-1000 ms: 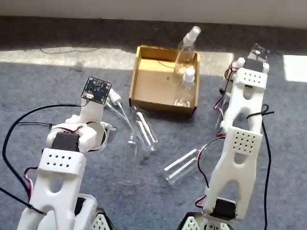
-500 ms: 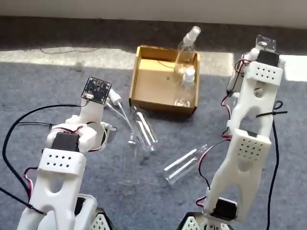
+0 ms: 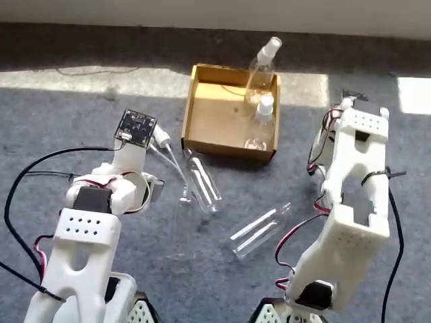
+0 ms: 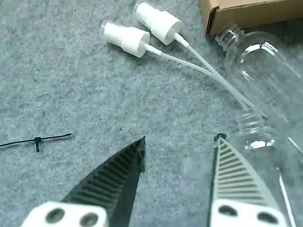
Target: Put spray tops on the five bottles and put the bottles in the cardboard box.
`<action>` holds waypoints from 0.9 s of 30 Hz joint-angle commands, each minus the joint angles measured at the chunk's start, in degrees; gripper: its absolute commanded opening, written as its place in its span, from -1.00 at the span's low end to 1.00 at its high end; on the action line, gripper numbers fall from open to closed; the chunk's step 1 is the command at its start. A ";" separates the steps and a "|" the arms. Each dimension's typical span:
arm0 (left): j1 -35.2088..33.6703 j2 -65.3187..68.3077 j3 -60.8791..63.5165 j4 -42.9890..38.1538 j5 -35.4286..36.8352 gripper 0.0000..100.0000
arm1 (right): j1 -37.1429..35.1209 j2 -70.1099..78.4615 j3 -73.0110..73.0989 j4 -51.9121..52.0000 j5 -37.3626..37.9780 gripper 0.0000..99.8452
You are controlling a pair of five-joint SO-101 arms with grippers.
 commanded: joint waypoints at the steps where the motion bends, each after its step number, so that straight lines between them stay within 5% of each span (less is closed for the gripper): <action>1: 0.84 -1.45 -0.40 -0.97 -0.26 -0.58 | 0.04 -7.43 3.21 -3.74 -5.36 -0.83; 5: 0.84 -1.45 -0.40 -0.97 -0.26 -0.58 | -0.13 -10.42 4.79 -3.74 -8.18 -0.58; 19: 0.84 -1.45 -0.40 -0.97 -0.26 -0.58 | -8.22 -23.08 7.60 4.97 -12.66 -0.56; 23: 0.84 -1.45 -0.40 -0.97 -0.26 -0.58 | -11.56 -29.58 12.70 4.88 -8.35 -0.56; 27: 0.84 -1.45 -0.40 -0.97 -0.26 -0.58 | -15.96 -37.58 21.67 4.88 7.38 -0.56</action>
